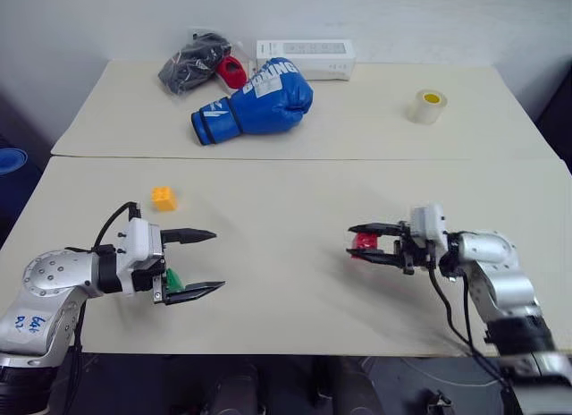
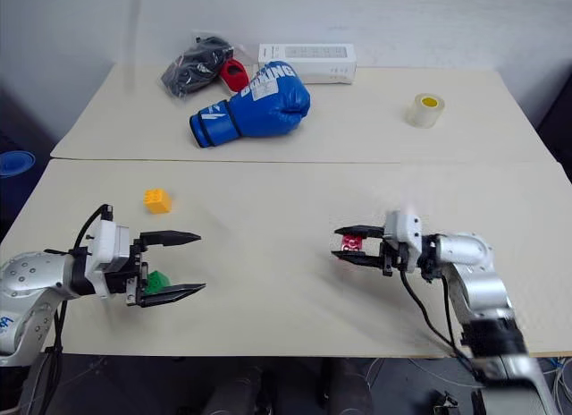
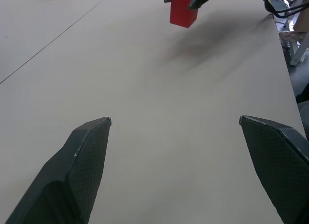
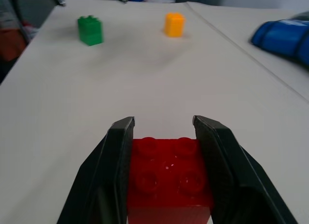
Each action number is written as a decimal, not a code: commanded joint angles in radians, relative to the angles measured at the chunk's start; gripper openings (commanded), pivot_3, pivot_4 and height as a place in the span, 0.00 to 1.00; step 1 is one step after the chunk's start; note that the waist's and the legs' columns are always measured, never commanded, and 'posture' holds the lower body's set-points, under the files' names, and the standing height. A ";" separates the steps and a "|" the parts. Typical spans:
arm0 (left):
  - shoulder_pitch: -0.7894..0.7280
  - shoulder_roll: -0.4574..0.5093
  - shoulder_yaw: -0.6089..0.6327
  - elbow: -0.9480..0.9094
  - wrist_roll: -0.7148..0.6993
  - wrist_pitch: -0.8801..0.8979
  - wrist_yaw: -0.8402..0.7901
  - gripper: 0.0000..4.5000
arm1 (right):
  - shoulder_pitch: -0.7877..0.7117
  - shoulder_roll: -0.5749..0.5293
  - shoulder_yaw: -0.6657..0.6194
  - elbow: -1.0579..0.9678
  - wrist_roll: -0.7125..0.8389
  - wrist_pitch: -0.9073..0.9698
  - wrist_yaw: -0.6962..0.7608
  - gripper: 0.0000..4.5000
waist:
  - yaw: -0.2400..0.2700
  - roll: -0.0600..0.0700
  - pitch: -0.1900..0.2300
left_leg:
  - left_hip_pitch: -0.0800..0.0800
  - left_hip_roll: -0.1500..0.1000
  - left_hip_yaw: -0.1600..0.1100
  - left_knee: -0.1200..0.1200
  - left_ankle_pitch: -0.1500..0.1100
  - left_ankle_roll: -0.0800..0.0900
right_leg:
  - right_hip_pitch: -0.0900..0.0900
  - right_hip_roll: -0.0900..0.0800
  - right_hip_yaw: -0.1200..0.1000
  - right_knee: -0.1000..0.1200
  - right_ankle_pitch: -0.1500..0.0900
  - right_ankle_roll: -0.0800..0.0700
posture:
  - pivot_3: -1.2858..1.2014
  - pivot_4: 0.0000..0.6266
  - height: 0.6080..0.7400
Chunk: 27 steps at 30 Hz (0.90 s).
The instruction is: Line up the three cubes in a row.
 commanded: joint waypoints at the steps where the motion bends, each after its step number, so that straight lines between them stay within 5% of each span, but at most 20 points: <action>1: -0.001 0.010 0.019 -0.018 -0.010 -0.001 -0.007 1.00 | -0.105 0.030 0.027 0.224 -0.026 -0.125 0.164 0.33 | 0.003 0.000 0.000 | 0.000 0.000 0.000 0.000 0.000 0.000 | 0.000 0.000 0.000 0.000 0.000 0.000 | 0.52 0.24 1.00; 14: 0.023 0.035 0.073 -0.028 -0.019 0.025 -0.012 1.00 | -0.228 0.080 0.108 0.539 -0.046 -0.256 0.200 0.33 | -0.001 -0.001 0.000 | 0.001 -0.001 -0.002 0.002 0.001 -0.001 | 0.003 -0.001 -0.001 0.000 0.000 0.000 | 0.52 0.24 1.00; 23: 0.081 0.028 0.191 0.012 -0.048 0.056 0.015 1.00 | -0.216 0.016 0.071 0.449 0.027 -0.262 0.200 0.98 | -0.003 0.000 0.000 | 0.000 0.000 -0.002 0.002 0.001 -0.001 | 0.001 -0.001 -0.001 0.000 0.000 0.000 | 0.52 0.24 1.00; 27: 0.221 0.079 0.361 0.115 -0.020 0.052 -0.035 1.00 | -0.113 -0.050 -0.027 0.284 0.094 -0.237 0.196 1.00 | -0.002 0.000 0.000 | 0.000 0.000 -0.003 0.001 0.001 -0.001 | 0.001 -0.001 -0.002 -0.001 0.000 0.000 | 0.52 0.24 1.00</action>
